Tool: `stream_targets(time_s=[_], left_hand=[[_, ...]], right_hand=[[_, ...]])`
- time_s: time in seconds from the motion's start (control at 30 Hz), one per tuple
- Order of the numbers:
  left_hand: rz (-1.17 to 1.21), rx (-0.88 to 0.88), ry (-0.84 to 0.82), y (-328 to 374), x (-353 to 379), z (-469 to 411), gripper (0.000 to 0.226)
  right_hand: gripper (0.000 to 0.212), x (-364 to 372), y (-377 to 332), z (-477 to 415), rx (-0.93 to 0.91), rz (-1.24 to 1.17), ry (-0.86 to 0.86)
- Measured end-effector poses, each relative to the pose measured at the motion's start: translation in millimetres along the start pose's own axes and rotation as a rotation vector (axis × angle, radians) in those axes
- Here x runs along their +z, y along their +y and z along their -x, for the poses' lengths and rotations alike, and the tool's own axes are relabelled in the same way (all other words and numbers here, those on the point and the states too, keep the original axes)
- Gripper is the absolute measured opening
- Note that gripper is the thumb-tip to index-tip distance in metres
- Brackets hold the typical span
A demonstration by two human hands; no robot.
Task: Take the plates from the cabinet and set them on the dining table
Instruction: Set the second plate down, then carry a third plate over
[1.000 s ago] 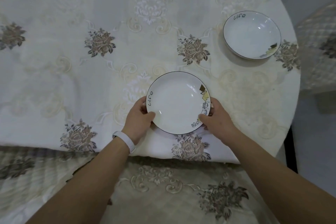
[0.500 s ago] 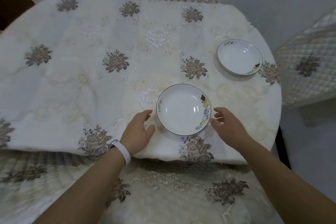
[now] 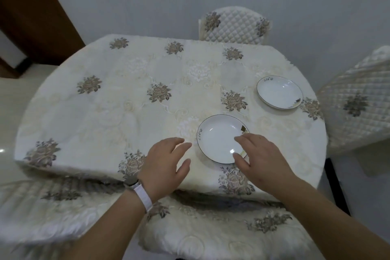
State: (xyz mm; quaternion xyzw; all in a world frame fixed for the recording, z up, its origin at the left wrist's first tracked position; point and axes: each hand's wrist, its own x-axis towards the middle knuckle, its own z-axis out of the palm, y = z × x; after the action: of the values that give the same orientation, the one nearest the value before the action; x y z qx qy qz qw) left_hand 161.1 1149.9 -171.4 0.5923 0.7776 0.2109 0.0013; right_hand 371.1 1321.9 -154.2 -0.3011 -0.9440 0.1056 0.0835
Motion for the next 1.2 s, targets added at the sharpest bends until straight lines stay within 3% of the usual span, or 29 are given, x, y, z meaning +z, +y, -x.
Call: stream_targets(time_s=[0.2,0.63,0.93,1.2], left_hand=[[-0.118,-0.034,0.031,37,-22,22,0.041],[-0.355,-0.223,0.057,124,-49,83,0.036],[-0.441,-0.419,0.124,137,-70,141,0.037],[-0.437,-0.507,0.155,121,-82,182,0.037]], right_hand=[[0.045,-17,-9,24,-0.142,0.061,0.028],[0.046,-30,-13,54,-0.423,-0.104,0.049],[0.045,-34,-54,57,-0.605,-0.139,-0.047],[0.048,-39,-107,62,-0.661,-0.118,-0.095]])
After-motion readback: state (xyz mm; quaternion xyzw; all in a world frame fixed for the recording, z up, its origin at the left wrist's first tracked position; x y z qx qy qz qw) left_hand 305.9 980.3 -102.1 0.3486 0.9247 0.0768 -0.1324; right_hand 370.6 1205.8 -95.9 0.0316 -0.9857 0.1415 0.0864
